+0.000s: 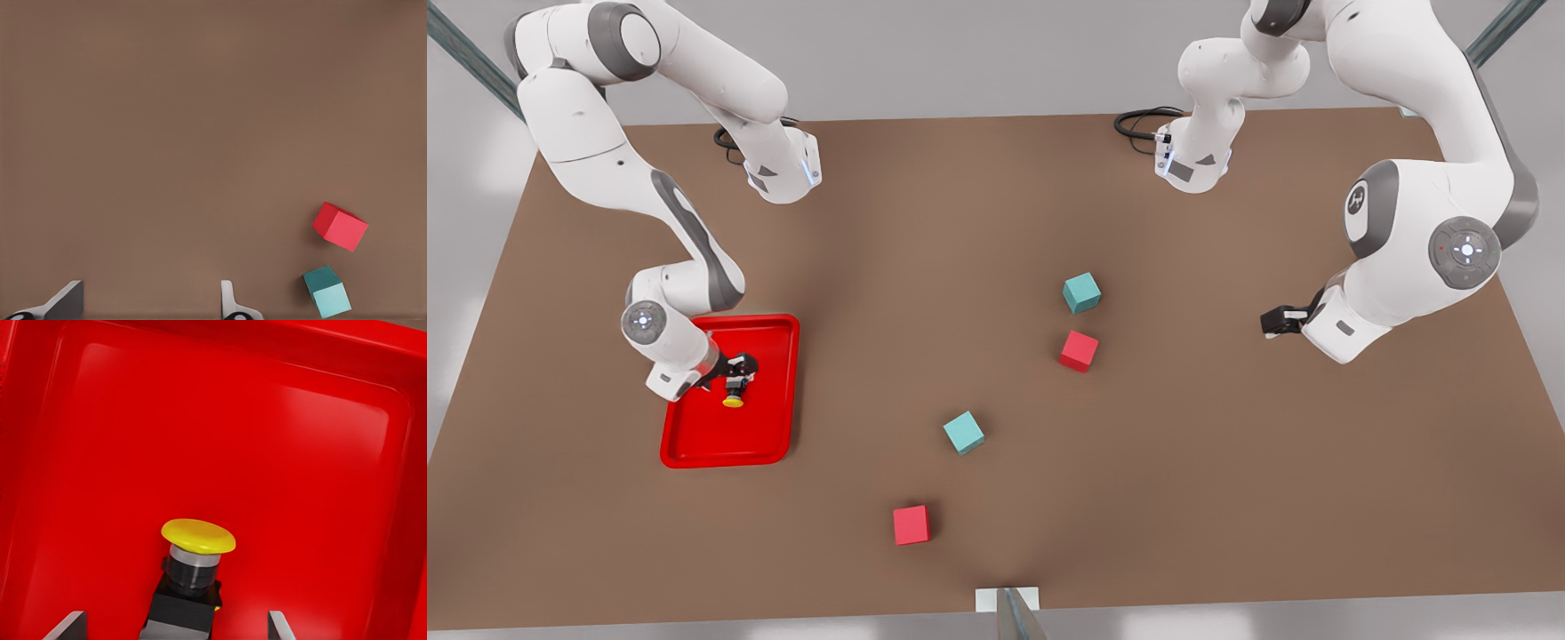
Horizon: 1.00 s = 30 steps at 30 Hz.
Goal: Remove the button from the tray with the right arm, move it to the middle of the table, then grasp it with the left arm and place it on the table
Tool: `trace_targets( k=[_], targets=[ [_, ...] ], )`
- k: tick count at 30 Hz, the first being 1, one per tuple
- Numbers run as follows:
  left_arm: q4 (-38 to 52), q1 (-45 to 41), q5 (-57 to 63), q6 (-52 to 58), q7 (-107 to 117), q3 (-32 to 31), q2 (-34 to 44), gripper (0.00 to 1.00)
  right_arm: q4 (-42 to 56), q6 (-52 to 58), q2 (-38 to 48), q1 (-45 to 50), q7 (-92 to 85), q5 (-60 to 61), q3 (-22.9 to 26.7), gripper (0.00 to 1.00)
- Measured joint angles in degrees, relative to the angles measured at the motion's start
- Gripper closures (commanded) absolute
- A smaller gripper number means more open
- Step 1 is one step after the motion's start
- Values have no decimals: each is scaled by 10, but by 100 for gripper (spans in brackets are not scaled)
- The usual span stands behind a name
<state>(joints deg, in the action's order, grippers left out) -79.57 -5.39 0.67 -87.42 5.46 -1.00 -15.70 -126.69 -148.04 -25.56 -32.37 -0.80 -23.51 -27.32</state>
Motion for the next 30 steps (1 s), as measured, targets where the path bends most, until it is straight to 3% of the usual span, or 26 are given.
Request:
trace_targets(
  k=[11,12,13,14,20,22,30],
  targets=[
    [-1,-18,1,-1,1,-21,7,0,3,-5,-31,-3,7,-20,0,0],
    [0,-19,0,2,1,-27,9,0,3,-5,-32,-3,8,-22,0,5],
    [0,-20,1,3,1,-30,9,0,4,-6,-33,-3,8,-23,0,25],
    [0,-21,1,4,2,-32,7,0,4,-6,-33,-3,9,-23,0,34],
    [0,-22,1,6,2,-35,6,0,5,-6,-32,-4,11,-25,0,36],
    [0,-22,1,8,2,-35,7,0,5,-6,-32,-4,12,-25,0,45],
    [27,-14,8,15,3,-33,12,0,5,-6,-32,-3,14,-24,0,50]
  ],
)
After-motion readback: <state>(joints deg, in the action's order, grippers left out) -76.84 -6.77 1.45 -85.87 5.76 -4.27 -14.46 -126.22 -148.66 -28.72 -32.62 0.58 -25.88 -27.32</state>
